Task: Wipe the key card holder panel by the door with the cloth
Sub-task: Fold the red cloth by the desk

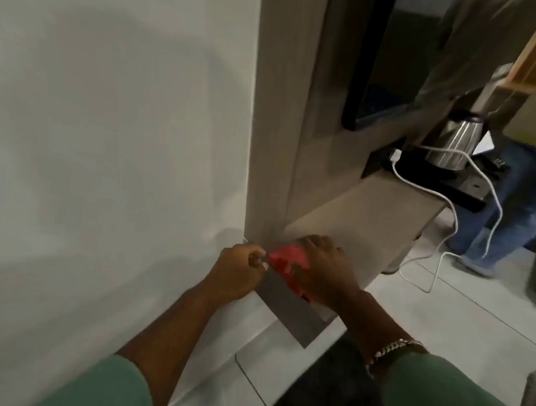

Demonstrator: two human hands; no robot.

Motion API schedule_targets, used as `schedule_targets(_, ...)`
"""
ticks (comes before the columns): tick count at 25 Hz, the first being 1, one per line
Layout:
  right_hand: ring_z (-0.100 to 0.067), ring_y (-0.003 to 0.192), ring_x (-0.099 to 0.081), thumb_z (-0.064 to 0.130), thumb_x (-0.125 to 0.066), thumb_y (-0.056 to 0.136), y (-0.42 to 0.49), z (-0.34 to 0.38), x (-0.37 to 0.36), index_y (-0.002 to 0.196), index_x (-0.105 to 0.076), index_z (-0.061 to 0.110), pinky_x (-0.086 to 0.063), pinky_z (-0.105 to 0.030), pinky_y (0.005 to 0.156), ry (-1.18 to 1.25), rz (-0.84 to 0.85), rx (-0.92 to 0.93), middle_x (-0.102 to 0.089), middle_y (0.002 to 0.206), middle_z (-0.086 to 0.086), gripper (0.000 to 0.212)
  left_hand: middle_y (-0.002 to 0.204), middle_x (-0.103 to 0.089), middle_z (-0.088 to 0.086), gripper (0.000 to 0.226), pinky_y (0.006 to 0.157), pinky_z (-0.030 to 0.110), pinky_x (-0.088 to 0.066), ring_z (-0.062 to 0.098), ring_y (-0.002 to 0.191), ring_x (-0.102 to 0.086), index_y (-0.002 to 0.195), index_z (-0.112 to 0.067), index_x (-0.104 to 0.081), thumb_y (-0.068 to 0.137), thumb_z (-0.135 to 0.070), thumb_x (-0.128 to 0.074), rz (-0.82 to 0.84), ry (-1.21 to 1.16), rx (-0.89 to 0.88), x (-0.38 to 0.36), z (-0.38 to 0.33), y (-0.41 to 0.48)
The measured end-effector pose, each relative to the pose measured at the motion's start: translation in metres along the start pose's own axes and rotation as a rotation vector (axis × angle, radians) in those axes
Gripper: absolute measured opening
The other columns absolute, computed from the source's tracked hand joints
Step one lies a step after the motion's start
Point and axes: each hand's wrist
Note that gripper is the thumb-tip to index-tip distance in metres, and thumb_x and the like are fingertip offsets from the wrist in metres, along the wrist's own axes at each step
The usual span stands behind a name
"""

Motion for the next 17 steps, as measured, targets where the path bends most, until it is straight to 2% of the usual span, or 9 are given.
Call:
schedule_targets(2, -0.034, 0.134, -0.043, 0.052, -0.053, 0.093, 0.008, -0.024, -0.028, 0.14, -0.044, 0.022, -0.037, -0.049, 0.108, -0.031, -0.02, -0.033, -0.045, 0.15, -0.008, 0.057, 0.106, -0.066, 0.001, 0.032, 0.084, 0.028, -0.048, 0.021, 0.1, -0.064, 0.117, -0.017, -0.065, 0.09, -0.032, -0.059, 0.042, -0.087, 0.184, -0.033, 0.011, 0.017)
schedule_targets(5, -0.034, 0.134, -0.044, 0.056, -0.051, 0.094, 0.007, -0.044, -0.056, 0.14, -0.045, 0.024, -0.038, -0.048, 0.109, 0.009, -0.013, -0.028, -0.04, 0.154, -0.008, 0.057, 0.108, -0.071, 0.011, 0.033, 0.087, 0.044, -0.057, 0.03, 0.099, -0.069, 0.111, -0.014, -0.061, 0.092, -0.04, -0.056, 0.12, -0.454, 0.429, -0.066, 0.018, 0.028)
schedule_targets(7, -0.033, 0.131, -0.046, 0.056, -0.053, 0.092, 0.001, -0.046, -0.062, 0.138, -0.049, 0.023, -0.042, -0.048, 0.107, 0.022, -0.057, 0.018, -0.043, 0.152, -0.009, 0.056, 0.111, -0.07, 0.013, 0.037, 0.079, 0.043, -0.059, 0.032, 0.099, -0.069, 0.12, -0.01, -0.057, 0.093, -0.035, -0.059, 0.09, -0.673, 0.494, -0.075, 0.017, 0.033)
schedule_targets(9, -0.033, 0.127, -0.049, 0.052, -0.06, 0.09, -0.01, -0.038, -0.064, 0.135, -0.054, 0.021, -0.043, -0.048, 0.105, 0.062, -0.084, 0.049, -0.048, 0.147, -0.01, 0.055, 0.117, -0.067, 0.014, 0.042, 0.077, 0.043, -0.061, 0.033, 0.103, -0.067, 0.128, -0.01, -0.052, 0.09, -0.024, -0.064, 0.021, -0.788, 0.516, -0.075, 0.015, 0.032)
schedule_targets(11, -0.032, 0.124, -0.052, 0.049, -0.065, 0.088, -0.021, -0.023, -0.064, 0.133, -0.056, 0.02, -0.044, -0.047, 0.104, 0.122, -0.094, 0.052, -0.052, 0.143, -0.01, 0.054, 0.115, -0.065, 0.015, 0.043, 0.083, 0.047, -0.061, 0.033, 0.102, -0.066, 0.126, -0.01, -0.052, 0.086, -0.014, -0.066, -0.033, -0.822, 0.521, -0.067, 0.017, 0.023)
schedule_targets(14, -0.029, 0.135, -0.044, 0.055, -0.059, 0.089, -0.032, 0.015, -0.057, 0.143, -0.041, 0.027, -0.04, -0.046, 0.111, 0.11, -0.086, 0.122, -0.041, 0.153, -0.006, 0.063, 0.108, -0.067, 0.015, 0.026, 0.084, 0.049, -0.061, 0.032, 0.098, -0.067, 0.109, -0.015, -0.057, 0.084, -0.018, -0.066, -0.092, -0.735, 0.428, -0.038, 0.015, -0.003)
schedule_targets(17, -0.036, 0.148, -0.027, 0.065, -0.05, 0.086, -0.043, 0.07, -0.038, 0.149, -0.029, 0.036, -0.035, -0.055, 0.116, 0.074, -0.123, 0.302, -0.027, 0.163, -0.008, 0.072, 0.105, -0.068, 0.012, 0.02, 0.073, 0.037, -0.062, 0.029, 0.096, -0.067, 0.103, -0.021, -0.059, 0.084, -0.022, -0.065, -0.103, -0.694, 0.31, 0.022, 0.009, -0.041)
Point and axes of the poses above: each hand's wrist, its own y-axis towards the middle knuckle, its own x-axis out of the back of the hand, z = x × y
